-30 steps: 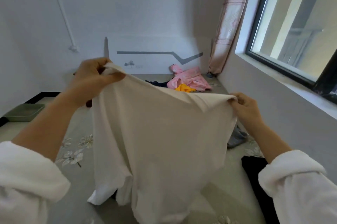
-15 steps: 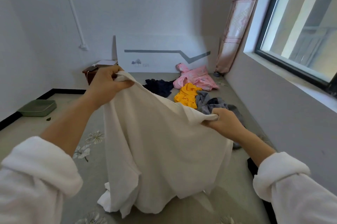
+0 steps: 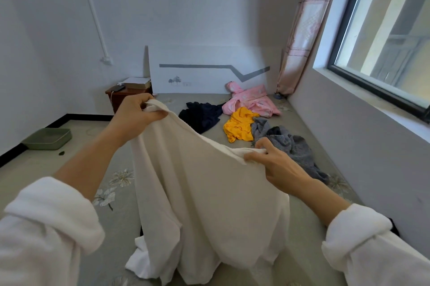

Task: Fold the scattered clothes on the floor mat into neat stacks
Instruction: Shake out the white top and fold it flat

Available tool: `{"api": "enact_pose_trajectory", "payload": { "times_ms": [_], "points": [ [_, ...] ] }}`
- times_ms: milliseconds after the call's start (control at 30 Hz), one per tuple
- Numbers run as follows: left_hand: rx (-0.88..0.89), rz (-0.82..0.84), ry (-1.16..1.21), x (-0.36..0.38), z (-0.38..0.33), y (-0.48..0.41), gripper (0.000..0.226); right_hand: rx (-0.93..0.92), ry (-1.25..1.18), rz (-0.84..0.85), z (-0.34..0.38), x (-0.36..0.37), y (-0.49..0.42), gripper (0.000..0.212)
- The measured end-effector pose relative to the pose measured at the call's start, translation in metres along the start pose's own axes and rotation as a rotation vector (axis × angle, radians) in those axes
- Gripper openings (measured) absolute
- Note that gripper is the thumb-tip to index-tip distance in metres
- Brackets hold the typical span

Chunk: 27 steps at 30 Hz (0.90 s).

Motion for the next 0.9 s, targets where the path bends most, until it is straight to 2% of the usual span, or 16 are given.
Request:
{"api": "enact_pose_trajectory", "payload": {
  "times_ms": [100,200,367,500,567,633,700,800,833,867,900],
  "points": [
    [-0.043,0.023,-0.042,-0.008,0.014,0.002,0.016,-0.026,0.079,0.074,-0.002,-0.002,-0.001,0.038],
    [-0.049,0.108,-0.081,-0.005,0.018,0.005,0.017,0.053,0.209,0.184,-0.014,-0.001,-0.008,0.034],
    [-0.017,0.214,-0.168,0.001,0.021,0.010,0.023,0.106,0.289,0.114,-0.031,-0.019,-0.014,0.014],
    [-0.036,0.347,-0.302,0.011,0.031,0.021,0.022,0.073,0.321,0.184,-0.043,-0.022,-0.011,0.008],
    [-0.040,0.389,-0.359,0.015,0.035,0.024,0.027,0.086,0.232,0.277,-0.046,-0.021,-0.007,0.014],
    [-0.022,0.400,-0.375,0.015,0.027,0.022,0.035,0.175,0.184,0.306,-0.055,-0.029,-0.008,0.022],
    [0.037,0.320,-0.353,0.005,0.002,0.009,0.042,0.259,0.156,0.181,-0.066,-0.057,-0.019,0.023],
    [0.134,0.101,-0.267,-0.026,-0.043,-0.019,0.049,0.371,-0.038,-0.327,-0.080,-0.132,-0.032,0.028],
    [0.123,0.088,-0.201,-0.033,-0.052,-0.026,0.049,0.423,-0.176,-0.507,-0.086,-0.152,-0.030,0.022],
    [0.092,0.130,-0.191,-0.035,-0.055,-0.030,0.052,0.474,-0.335,-0.616,-0.090,-0.160,-0.027,0.014],
    [0.044,0.206,-0.273,-0.032,-0.052,-0.030,0.058,0.521,-0.422,-0.622,-0.091,-0.156,-0.028,0.015]
  ]
}}
Point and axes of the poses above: each hand's wrist, its own y-axis away from the middle knuckle, its own x-axis out of the palm, z = x × y, the point moved 8 cm from there along -y, towards the middle knuckle, and after that the axes turned 11 degrees about y, right-handed, at the moved point
